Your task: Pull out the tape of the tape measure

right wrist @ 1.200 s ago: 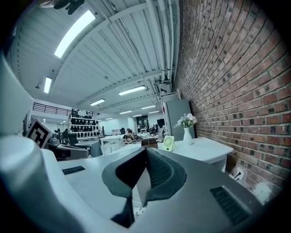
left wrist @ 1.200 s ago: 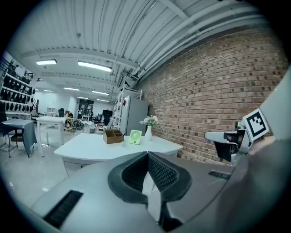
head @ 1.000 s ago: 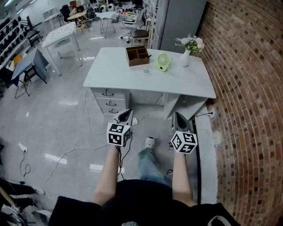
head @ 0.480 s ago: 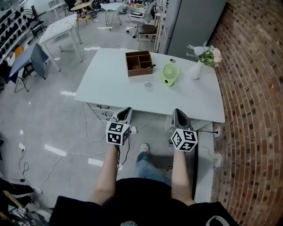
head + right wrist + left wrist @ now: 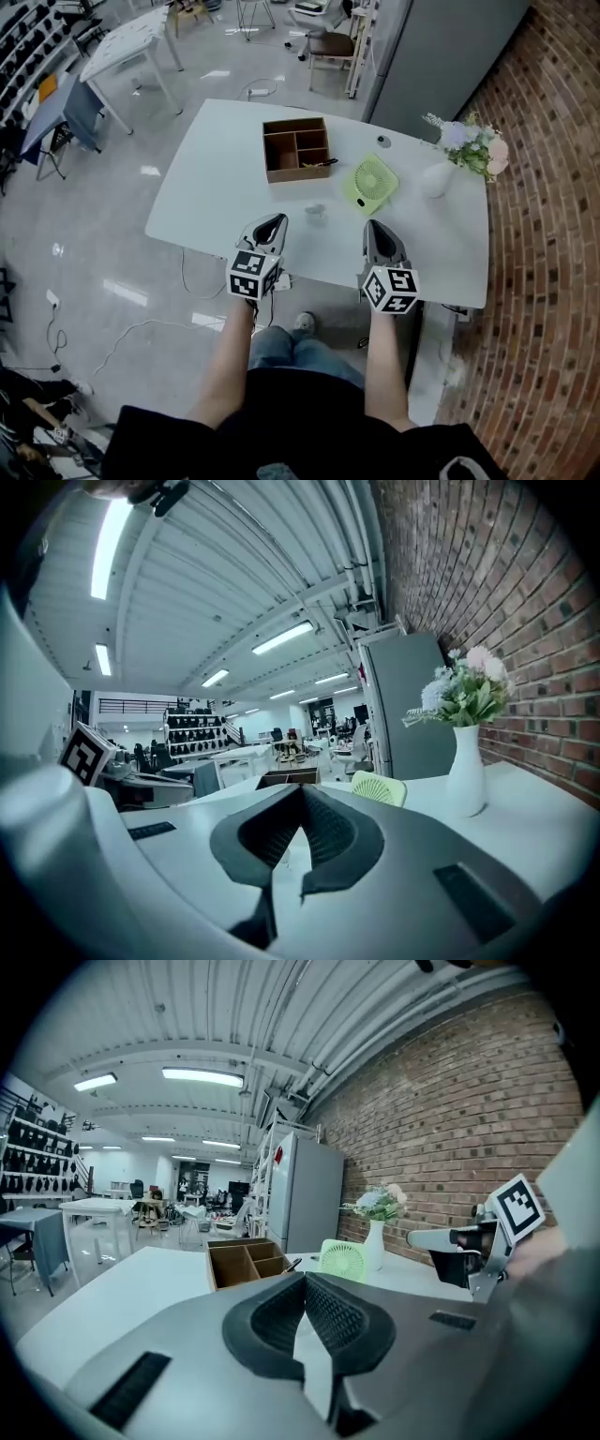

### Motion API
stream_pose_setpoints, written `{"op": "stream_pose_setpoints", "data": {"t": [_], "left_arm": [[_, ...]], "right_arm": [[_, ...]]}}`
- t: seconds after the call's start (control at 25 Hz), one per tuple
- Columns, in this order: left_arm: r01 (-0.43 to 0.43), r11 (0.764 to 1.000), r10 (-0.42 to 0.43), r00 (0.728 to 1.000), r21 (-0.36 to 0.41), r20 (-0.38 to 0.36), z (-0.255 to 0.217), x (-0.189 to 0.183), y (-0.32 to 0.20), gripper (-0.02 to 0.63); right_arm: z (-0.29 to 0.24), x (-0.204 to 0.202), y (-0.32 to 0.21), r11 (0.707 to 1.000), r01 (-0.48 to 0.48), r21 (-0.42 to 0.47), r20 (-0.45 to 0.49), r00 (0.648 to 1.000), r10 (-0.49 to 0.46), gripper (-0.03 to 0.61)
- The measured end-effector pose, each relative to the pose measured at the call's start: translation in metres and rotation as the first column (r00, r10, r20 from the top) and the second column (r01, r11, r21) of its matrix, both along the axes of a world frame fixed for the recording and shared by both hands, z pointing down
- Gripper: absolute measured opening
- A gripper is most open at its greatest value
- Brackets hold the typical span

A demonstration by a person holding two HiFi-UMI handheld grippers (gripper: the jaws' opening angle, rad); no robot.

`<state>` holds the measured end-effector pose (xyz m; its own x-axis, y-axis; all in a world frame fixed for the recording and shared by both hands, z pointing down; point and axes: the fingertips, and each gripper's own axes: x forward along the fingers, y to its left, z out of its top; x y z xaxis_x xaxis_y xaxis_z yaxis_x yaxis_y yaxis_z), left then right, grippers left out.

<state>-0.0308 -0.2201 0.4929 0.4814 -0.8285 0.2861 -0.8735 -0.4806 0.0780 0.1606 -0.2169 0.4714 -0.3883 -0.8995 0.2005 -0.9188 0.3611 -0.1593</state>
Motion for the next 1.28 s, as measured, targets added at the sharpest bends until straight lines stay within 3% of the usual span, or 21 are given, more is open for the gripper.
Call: {"op": "stream_pose_setpoints", "data": {"t": [0.32, 0.68, 0.76, 0.84, 0.88, 1.08, 1.28], "left_arm": [[-0.035, 0.998, 0.035, 0.999, -0.046, 0.001, 0.020, 0.004, -0.048, 0.021], [-0.137, 0.980, 0.144, 0.989, -0.142, 0.039, 0.071, 0.020, -0.072, 0.025], [-0.186, 0.965, 0.199, 0.979, -0.185, 0.053, 0.087, 0.026, -0.076, 0.037], [-0.241, 0.942, 0.261, 0.963, -0.233, 0.059, 0.104, 0.031, -0.078, 0.128], [-0.272, 0.929, 0.296, 0.953, -0.252, 0.062, 0.112, 0.034, -0.080, 0.139], [-0.441, 0.847, 0.477, 0.877, -0.298, 0.061, 0.139, 0.046, -0.086, 0.155], [-0.525, 0.786, 0.565, 0.825, -0.326, 0.033, 0.151, 0.052, -0.090, 0.155]], "right_arm": [[0.013, -0.009, -0.048, 0.999, 0.026, -0.044, -0.015, 1.000, -0.027, 0.003], [0.045, -0.026, -0.068, 0.990, 0.078, -0.121, -0.040, 0.996, -0.083, 0.003], [0.054, -0.026, -0.071, 0.987, 0.084, -0.137, -0.046, 0.995, -0.091, 0.003], [0.062, -0.025, -0.073, 0.984, 0.087, -0.155, -0.049, 0.994, -0.096, 0.003], [0.067, -0.024, -0.074, 0.982, 0.087, -0.165, -0.048, 0.994, -0.096, 0.003], [0.087, -0.020, -0.078, 0.975, 0.083, -0.208, -0.049, 0.994, -0.096, 0.003], [0.097, -0.017, -0.078, 0.969, 0.081, -0.235, -0.049, 0.994, -0.095, 0.003]]}}
